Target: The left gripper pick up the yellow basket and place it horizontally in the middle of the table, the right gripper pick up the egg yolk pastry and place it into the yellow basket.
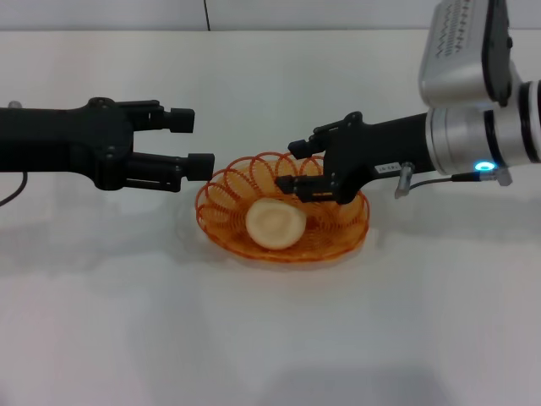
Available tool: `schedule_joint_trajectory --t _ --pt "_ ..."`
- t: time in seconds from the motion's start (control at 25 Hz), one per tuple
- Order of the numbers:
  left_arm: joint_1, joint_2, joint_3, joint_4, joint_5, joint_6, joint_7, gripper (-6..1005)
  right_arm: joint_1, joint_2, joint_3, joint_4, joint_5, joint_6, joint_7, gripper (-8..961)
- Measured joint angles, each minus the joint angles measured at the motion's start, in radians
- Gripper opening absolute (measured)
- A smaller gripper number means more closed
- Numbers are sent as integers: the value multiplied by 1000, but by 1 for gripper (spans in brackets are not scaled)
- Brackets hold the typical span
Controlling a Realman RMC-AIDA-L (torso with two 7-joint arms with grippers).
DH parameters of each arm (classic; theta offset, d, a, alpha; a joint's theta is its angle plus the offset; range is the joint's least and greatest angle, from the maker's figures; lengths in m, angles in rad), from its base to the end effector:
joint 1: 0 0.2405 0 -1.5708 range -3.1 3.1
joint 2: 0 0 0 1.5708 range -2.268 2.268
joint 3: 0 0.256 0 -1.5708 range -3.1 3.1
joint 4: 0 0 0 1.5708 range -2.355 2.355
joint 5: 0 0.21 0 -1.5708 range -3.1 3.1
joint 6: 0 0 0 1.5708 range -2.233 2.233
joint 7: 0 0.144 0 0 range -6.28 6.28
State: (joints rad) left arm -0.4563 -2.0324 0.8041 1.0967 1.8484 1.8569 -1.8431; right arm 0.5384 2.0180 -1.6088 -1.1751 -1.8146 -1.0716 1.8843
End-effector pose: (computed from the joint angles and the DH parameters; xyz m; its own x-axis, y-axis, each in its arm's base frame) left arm -0.2108 0.3132 0.0742 0.7785 0.3941 0.4884 0.4391 -0.8981 0.0248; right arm 0.1308 0.3585 -0.0478 0.9605 -0.1435 -0.2384 -0.1986 -0.9535 -0.2266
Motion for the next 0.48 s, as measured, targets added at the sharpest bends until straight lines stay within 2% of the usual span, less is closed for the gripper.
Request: schedule_joint_trajectory --t 0.04,0.28,0.48 --pt "1 0 0 0 0 0 0 886 -2 -1 7 -2 0 -1 0 459" --pt "4 0 0 0 -2 -5 4 886 -45 -3 64 -16 1 -17 -3 553" --pt "7 1 -1 0 -7 -7 15 885 -100 -4 133 -20 25 -50 -44 740"
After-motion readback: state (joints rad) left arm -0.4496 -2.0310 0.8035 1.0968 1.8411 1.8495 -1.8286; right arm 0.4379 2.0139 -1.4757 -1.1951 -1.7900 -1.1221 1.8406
